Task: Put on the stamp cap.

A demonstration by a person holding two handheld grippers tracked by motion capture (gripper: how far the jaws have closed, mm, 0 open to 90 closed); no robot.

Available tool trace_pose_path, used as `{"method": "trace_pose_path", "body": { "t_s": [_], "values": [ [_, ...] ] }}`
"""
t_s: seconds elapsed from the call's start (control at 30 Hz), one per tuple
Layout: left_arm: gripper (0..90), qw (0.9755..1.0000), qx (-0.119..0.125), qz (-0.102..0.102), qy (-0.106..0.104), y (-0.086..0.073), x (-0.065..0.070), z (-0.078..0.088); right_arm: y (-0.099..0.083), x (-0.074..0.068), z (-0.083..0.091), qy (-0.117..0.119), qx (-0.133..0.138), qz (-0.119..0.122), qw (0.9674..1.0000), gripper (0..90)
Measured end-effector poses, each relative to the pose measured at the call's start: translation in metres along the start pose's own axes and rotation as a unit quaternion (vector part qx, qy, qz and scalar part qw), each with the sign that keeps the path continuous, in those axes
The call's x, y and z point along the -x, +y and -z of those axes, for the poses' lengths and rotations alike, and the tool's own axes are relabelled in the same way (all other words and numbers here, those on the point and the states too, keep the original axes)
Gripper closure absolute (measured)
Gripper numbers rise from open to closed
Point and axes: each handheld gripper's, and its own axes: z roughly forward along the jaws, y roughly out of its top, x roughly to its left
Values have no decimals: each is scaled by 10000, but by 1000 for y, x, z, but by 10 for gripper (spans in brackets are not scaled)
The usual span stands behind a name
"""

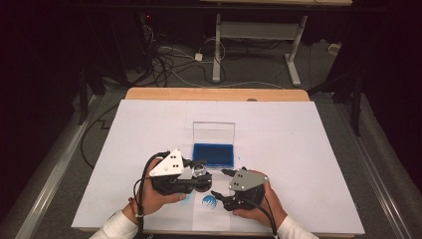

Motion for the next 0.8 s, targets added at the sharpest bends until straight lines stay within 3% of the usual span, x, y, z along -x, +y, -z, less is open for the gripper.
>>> {"method": "trace_pose_path", "body": {
  "t_s": [0.33,0.6,0.8],
  "values": [
    [545,9999,-83,-63,137,-2,-1,3,-1,10,16,-330,121,25,9994,302],
    [545,9986,-304,-206,383,-7,-4,10,-3,20,32,-602,208,-7,9980,308],
    [545,9979,-305,-207,527,-8,-8,19,-7,24,39,-804,221,-46,9965,304]
  ]
}}
